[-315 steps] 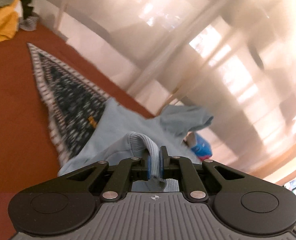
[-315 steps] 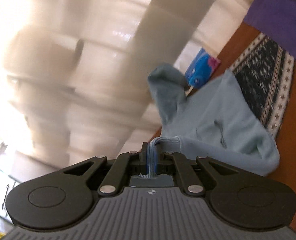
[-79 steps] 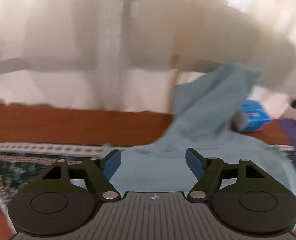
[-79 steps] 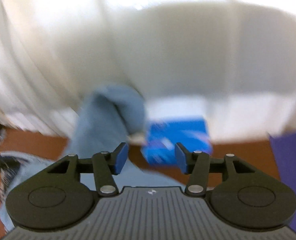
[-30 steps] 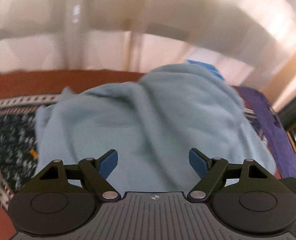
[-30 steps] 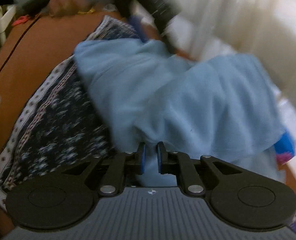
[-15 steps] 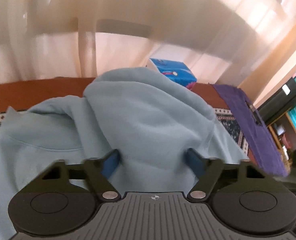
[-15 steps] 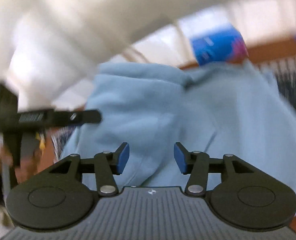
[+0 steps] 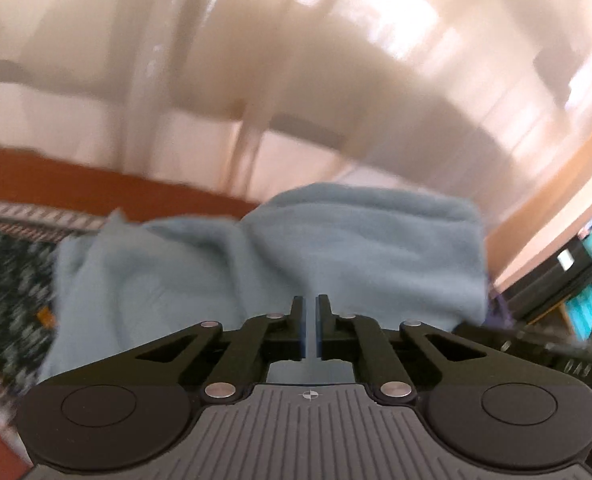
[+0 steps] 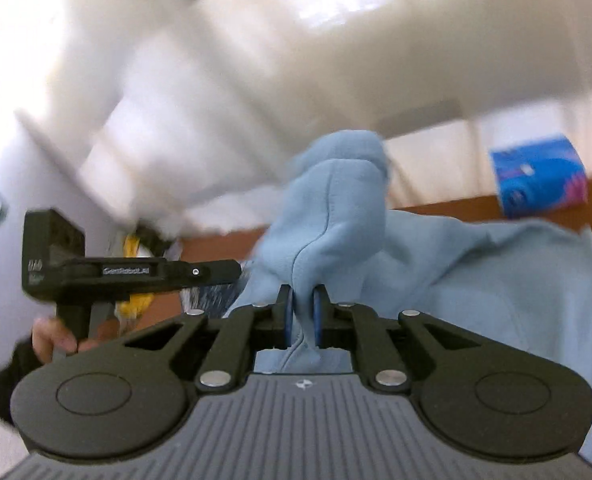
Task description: Fold clothes
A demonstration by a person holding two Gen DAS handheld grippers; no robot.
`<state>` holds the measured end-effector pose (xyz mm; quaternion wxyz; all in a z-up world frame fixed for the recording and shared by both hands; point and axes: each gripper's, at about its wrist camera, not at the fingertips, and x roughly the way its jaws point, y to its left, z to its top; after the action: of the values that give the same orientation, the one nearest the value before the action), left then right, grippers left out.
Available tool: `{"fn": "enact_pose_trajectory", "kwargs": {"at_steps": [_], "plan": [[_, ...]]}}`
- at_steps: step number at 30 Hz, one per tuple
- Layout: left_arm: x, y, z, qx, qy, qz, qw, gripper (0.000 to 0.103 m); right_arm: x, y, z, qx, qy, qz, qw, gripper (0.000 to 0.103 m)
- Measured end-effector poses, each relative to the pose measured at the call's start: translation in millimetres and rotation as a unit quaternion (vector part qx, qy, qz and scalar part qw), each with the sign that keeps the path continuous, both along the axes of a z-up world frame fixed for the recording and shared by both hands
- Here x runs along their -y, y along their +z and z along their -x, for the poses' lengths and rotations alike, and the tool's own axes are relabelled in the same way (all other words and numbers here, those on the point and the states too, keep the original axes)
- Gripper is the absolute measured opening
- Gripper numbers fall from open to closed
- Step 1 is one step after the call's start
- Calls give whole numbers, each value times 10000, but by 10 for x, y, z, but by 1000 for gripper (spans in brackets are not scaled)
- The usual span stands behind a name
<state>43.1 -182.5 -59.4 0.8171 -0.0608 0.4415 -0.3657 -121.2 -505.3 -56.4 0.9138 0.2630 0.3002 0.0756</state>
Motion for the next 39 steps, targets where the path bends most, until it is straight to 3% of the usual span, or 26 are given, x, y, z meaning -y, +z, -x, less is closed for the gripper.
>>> {"fn": "enact_pose_trajectory", "kwargs": {"at_steps": [4, 6, 8, 10, 12, 19, 20, 21, 24, 29, 32, 34, 36, 39], "plan": [[-197, -384, 105, -532, 126, -398, 9977, 4, -172, -251, 24, -571, 283, 133, 9979, 11], [-195, -477, 145, -581, 173, -474, 9970, 25, -245, -466, 36, -903, 307, 134, 9953, 11], [-146, -486, 123, -490, 137, -534, 9973, 25, -295, -586, 59, -1105, 271, 172, 9934, 11], [-64, -428, 41, -352, 79, -529, 9979, 35, -282, -658, 66, -1192, 212, 61, 9926, 12], [23, -358, -53, -213, 22, -504, 9985, 58, -199, -618, 100, -1067, 116, -144, 9941, 16], [331, -111, -384, 272, -177, -415, 9986, 59, 337, -252, 274, -235, -689, -715, 9948, 25], [382, -89, -420, 282, -249, -374, 9986, 60, 407, -217, 266, -153, -801, -671, 9944, 31], [440, -81, -446, 234, -365, -303, 9986, 66, 458, -199, 246, -108, -891, -570, 9943, 39], [593, -136, -499, 65, -588, -233, 9980, 81, 532, -259, 158, -162, -935, -448, 9945, 44], [772, -406, -529, -262, -713, -331, 9966, 79, 519, -438, 19, -315, -836, -567, 9944, 48], [787, -484, -527, -411, -677, -171, 9967, 15, 487, -447, -20, -293, -708, -620, 9951, 44], [738, -475, -528, -368, -589, -134, 9975, 9, 448, -425, -39, -254, -544, -625, 9962, 28], [618, -436, -538, -416, -458, -4, 9981, 6, 403, -379, -49, -197, -366, -635, 9971, 3], [422, -396, -533, -427, -320, 62, 9986, 4, 269, -300, -80, -80, 46, -728, 9973, 0]]}}
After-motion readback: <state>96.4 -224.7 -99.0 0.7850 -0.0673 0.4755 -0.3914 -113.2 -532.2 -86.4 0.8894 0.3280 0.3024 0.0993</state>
